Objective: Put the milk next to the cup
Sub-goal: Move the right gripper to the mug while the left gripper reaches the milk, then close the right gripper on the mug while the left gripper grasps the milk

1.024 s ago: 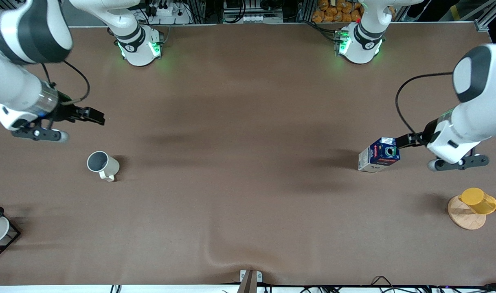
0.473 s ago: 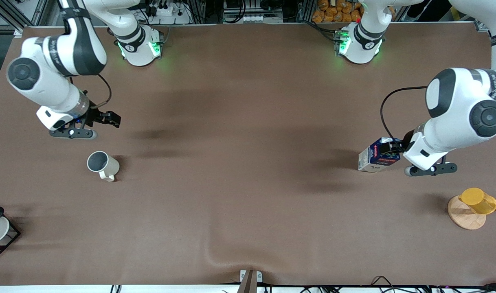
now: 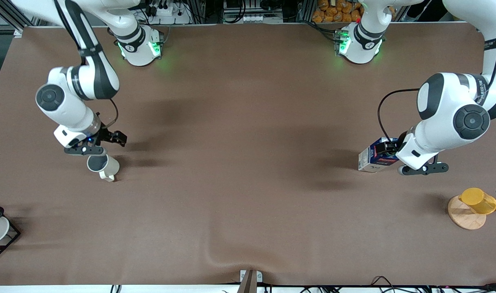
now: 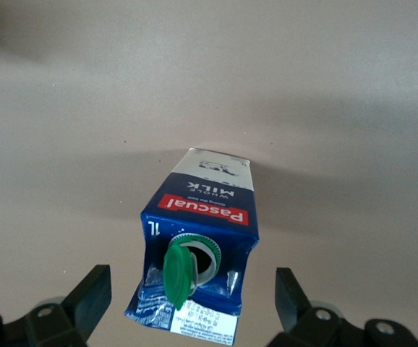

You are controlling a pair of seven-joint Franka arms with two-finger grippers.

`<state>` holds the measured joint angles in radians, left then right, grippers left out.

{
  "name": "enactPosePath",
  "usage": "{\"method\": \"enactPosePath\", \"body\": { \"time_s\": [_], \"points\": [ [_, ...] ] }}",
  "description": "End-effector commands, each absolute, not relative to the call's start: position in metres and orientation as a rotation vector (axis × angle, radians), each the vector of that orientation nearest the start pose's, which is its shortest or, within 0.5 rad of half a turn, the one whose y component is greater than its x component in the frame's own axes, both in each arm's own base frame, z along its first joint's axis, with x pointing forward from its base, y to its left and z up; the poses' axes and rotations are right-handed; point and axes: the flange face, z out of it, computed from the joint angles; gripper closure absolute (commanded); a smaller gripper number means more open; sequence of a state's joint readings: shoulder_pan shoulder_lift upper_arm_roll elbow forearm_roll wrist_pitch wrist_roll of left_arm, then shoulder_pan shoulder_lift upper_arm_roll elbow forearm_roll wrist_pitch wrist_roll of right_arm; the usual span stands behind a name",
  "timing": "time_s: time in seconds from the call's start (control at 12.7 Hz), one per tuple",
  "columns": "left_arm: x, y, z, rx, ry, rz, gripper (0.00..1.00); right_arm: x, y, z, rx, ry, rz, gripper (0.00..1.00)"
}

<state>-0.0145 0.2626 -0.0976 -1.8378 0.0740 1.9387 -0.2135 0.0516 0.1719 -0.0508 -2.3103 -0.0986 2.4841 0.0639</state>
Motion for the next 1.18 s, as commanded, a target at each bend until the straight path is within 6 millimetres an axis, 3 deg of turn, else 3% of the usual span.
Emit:
{"method": "enactPosePath", "body": {
  "time_s": [0.0,0.32,0.39,0.63,0.79,1.1],
  "points": [
    [0.603,-0.061,0.368,-3.044,-0.119,0.208,0.0,0.543,-0.01,0.265,-3.216,-0.069,-0.012,0.14],
    [0.604,-0.061,0.356,-3.042,-0.159,0.214,0.0,0.555,-0.006,0.259,-3.218,-0.08,-0.015,0.18],
    [0.604,-0.06,0.349,-3.04,-0.159,0.225,0.0,0.56,-0.004,0.25,-3.216,-0.075,-0.001,0.24],
    [0.604,-0.06,0.344,-3.041,-0.159,0.233,0.0,0.564,-0.011,0.244,-3.217,-0.066,0.012,0.52],
    [0.603,-0.062,0.339,-3.038,-0.163,0.246,0.0,0.565,-0.007,0.243,-3.217,-0.075,0.012,1.0],
    [0.604,-0.062,0.343,-3.038,-0.16,0.239,0.55,0.573,-0.002,0.255,-3.216,-0.069,-0.011,1.0]
  ]
}}
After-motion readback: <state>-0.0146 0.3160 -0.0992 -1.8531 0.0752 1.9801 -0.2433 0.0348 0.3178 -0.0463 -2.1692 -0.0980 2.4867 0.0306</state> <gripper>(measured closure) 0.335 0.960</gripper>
